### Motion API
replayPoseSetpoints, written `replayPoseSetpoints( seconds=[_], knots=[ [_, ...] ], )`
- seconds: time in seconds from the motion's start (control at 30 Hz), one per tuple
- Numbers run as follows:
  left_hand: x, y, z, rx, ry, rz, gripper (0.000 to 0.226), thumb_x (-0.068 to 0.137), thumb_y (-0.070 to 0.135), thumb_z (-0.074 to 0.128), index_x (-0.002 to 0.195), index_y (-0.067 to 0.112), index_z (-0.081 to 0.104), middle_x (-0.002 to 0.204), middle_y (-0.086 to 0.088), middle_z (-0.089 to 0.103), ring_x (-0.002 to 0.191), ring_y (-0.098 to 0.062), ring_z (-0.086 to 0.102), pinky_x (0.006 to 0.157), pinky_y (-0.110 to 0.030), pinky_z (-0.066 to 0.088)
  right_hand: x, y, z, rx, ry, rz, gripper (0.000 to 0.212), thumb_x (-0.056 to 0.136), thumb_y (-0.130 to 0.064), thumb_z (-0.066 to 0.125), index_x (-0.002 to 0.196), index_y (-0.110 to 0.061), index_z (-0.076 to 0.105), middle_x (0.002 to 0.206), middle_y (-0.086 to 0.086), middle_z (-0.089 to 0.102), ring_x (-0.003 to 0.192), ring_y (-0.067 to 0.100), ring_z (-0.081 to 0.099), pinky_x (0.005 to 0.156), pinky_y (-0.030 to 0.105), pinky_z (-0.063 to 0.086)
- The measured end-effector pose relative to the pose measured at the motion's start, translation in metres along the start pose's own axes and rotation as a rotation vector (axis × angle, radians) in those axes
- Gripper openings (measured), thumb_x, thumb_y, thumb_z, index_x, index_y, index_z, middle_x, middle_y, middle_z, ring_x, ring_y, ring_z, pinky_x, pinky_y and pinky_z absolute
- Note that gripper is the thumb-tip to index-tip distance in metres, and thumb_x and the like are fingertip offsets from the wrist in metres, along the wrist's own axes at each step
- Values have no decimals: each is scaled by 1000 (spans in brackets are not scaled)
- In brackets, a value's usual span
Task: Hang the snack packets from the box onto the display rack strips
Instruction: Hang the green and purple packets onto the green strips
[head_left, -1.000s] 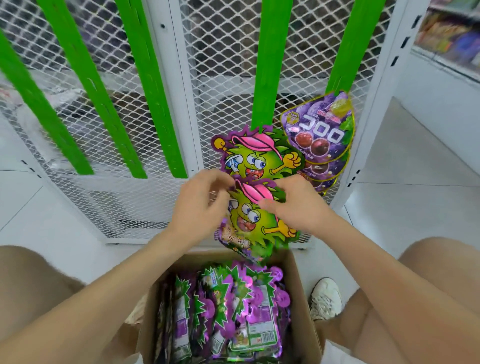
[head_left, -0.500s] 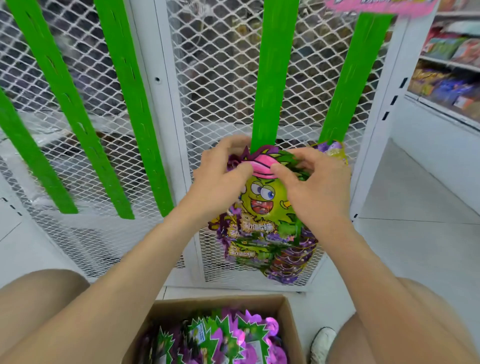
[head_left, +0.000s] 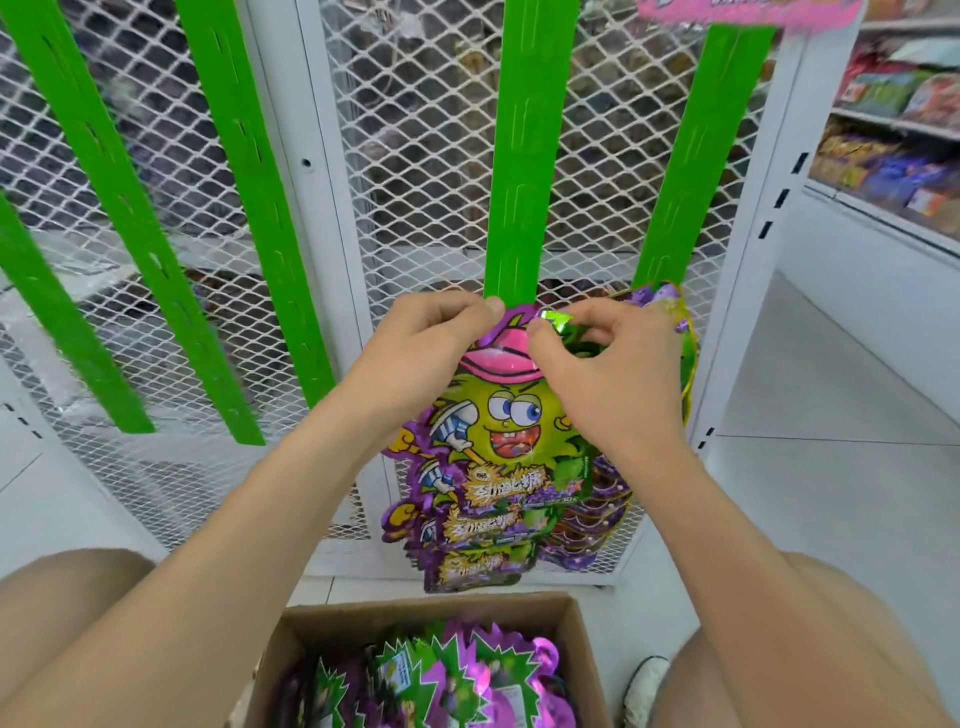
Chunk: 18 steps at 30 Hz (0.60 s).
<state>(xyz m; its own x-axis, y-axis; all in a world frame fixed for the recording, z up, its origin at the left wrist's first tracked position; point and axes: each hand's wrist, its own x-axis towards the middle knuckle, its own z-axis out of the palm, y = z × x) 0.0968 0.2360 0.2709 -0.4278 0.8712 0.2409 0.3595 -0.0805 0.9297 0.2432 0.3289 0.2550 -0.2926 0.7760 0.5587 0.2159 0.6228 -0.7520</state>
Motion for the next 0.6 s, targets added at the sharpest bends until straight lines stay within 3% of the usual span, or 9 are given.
replayPoseSetpoints(
  seconds=[0.07,0.13,0.3,0.37,0.43,0.5,0.53,0.6],
  knots=[
    [-2,1,1,-28,9,-7,33,105,35,62,85,14,80,89,-17,75,90,-38,72,100,-50,55,-3,-4,1,18,44,-20,11,85,-33,77,77,-24,76,66,-14,72,64,2,69,69,31,59],
    [-3,4,1,-54,18,-40,34,107,27,60,82,21,83,85,-3,80,80,-20,74,89,-39,56,-4,-7,1,56,97,-42,8,86,-30,79,80,-26,75,66,-14,71,61,3,66,63,23,55],
    [-8,7,-1,-71,1,-31,37,107,32,57,86,19,83,88,-3,82,79,-13,76,78,-22,57,-5,-10,4,30,103,-52,7,88,-31,78,85,-25,76,67,-14,71,63,5,67,64,25,56],
    [-8,6,-2,-51,0,-12,40,108,38,56,89,16,83,89,-4,82,83,-21,77,79,-28,58,-5,-8,5,-8,85,-50,9,87,-32,78,81,-26,74,65,-15,70,61,3,66,65,26,56],
    [-8,4,-3,-37,-14,10,44,108,42,55,81,17,81,77,-1,78,69,-21,71,73,-37,56,-5,-6,5,-33,55,-49,12,87,-33,77,78,-25,74,62,-14,69,60,3,66,66,28,56],
    [-8,0,-5,-6,-3,40,50,108,43,55,69,20,74,62,1,54,59,-17,48,63,-34,43,-6,-4,5,-76,2,-41,14,87,-36,76,78,-25,75,63,-14,70,61,3,67,69,29,57],
    [-7,-3,-6,17,11,63,51,109,43,54,66,20,71,63,-2,42,61,-17,38,61,-33,35,-7,-1,5,-95,-33,-32,15,87,-38,75,80,-25,76,65,-13,71,62,2,67,70,30,57],
    [-7,-10,-9,64,20,115,47,110,40,54,70,18,70,66,-12,37,63,-22,33,58,-34,30,-7,4,5,-120,-90,-15,18,89,-41,75,85,-24,77,71,-13,73,68,1,68,76,34,58]
  ],
)
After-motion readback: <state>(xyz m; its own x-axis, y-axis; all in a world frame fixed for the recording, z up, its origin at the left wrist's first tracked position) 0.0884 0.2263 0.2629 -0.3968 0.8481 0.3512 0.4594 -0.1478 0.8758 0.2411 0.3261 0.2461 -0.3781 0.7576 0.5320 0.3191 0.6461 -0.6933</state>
